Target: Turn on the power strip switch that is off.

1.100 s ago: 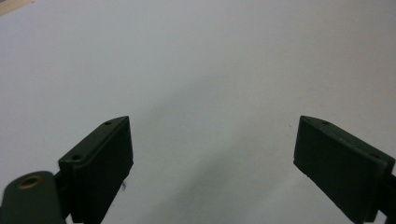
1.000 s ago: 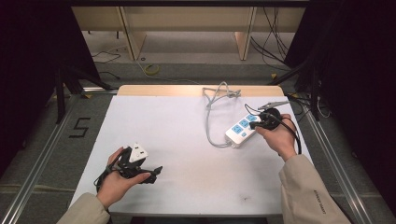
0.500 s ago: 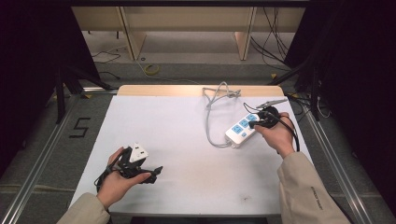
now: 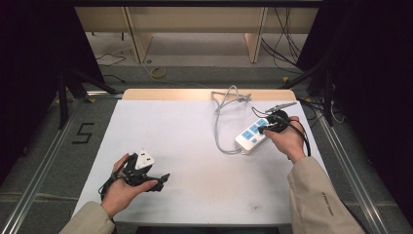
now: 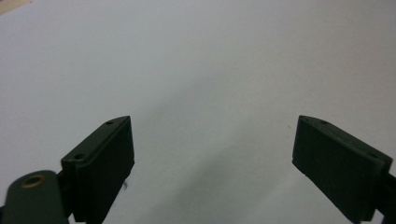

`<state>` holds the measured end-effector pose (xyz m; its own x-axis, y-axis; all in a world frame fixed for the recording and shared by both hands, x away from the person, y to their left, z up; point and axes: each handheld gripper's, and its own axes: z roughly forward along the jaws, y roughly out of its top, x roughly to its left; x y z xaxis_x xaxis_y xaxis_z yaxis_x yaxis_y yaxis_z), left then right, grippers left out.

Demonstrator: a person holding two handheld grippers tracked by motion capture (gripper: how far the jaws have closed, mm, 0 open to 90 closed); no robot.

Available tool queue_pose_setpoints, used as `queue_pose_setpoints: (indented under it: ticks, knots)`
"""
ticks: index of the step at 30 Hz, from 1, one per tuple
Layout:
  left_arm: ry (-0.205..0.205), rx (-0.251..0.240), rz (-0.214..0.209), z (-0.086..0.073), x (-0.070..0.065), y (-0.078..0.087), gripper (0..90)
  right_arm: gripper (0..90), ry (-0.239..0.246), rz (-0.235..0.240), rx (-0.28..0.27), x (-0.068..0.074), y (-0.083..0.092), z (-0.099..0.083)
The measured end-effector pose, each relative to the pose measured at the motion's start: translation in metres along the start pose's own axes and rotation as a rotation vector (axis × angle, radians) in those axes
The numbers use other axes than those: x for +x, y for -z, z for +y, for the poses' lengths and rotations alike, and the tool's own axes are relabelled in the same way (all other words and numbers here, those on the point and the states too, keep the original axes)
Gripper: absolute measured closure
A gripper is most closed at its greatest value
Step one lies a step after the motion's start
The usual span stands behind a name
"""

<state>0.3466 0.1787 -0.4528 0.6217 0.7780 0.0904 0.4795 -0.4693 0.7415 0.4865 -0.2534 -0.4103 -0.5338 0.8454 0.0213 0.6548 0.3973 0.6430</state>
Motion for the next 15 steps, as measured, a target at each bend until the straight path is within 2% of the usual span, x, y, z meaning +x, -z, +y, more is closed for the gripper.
queue_pose_setpoints:
  ticks: [15]
  knots:
    - [0.001, -0.001, -0.002, -0.0001, -0.0006, -0.0009, 12.7, 90.0, 0.014, 0.0, 0.02, -0.0003, -0.0036, 0.0034]
